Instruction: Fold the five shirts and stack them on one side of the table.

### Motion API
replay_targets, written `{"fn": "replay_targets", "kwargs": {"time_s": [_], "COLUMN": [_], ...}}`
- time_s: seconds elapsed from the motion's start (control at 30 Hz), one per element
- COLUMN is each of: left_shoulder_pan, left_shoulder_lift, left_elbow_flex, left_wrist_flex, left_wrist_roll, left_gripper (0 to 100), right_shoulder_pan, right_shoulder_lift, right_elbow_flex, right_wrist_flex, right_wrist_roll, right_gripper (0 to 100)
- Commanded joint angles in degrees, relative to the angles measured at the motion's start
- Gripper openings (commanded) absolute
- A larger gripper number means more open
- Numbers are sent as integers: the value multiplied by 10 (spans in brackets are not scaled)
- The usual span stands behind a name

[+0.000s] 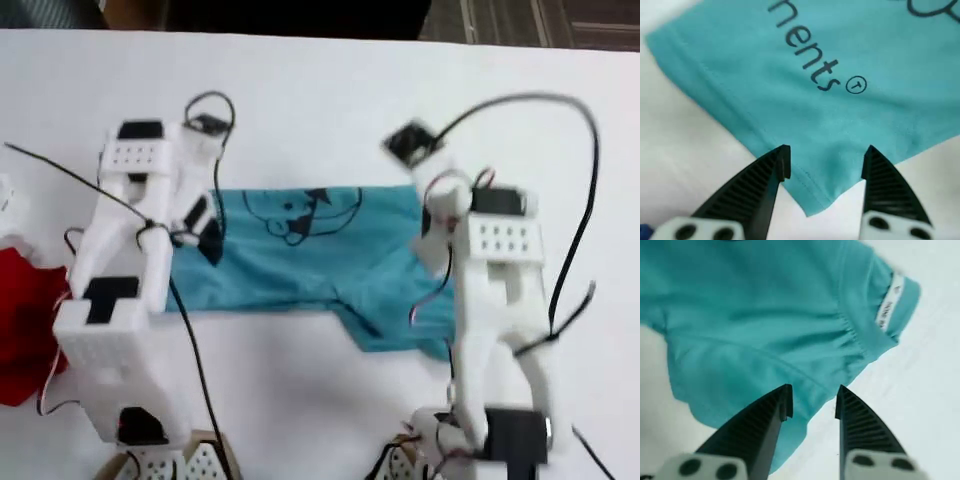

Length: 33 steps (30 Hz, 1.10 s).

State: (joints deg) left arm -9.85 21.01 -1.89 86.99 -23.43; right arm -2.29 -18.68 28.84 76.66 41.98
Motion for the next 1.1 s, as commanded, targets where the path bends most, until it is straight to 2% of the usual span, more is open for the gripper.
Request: {"fn": "replay_targets", "kwargs": {"time_s": [0.0,0.2,0.43,0.73,0.87,1.07], "left_shoulder_pan": [-18,-36,-42,-41,-42,-42], "left_shoulder_lift": [-89,-144,-144,-108,-82,-81], "left_elbow_flex": [128,240,258,279,263,262], "left_wrist_flex": [-88,-150,-199,-262,-258,-257], "left_wrist_roll": [-7,19,31,70,72,74], "left_gripper": [256,256,256,256,256,256], "right_shoulder_pan": [-20,-45,-83,-90,-86,-87], "right_shoulder_lift": [-94,-166,-196,-193,-193,-193], "right_elbow_flex": [98,215,298,349,339,338], "right_wrist_flex": [-18,-50,-53,-150,-204,-264], "right_wrist_roll": [39,81,142,138,93,59], "right_gripper": [147,148,146,145,143,42]}}
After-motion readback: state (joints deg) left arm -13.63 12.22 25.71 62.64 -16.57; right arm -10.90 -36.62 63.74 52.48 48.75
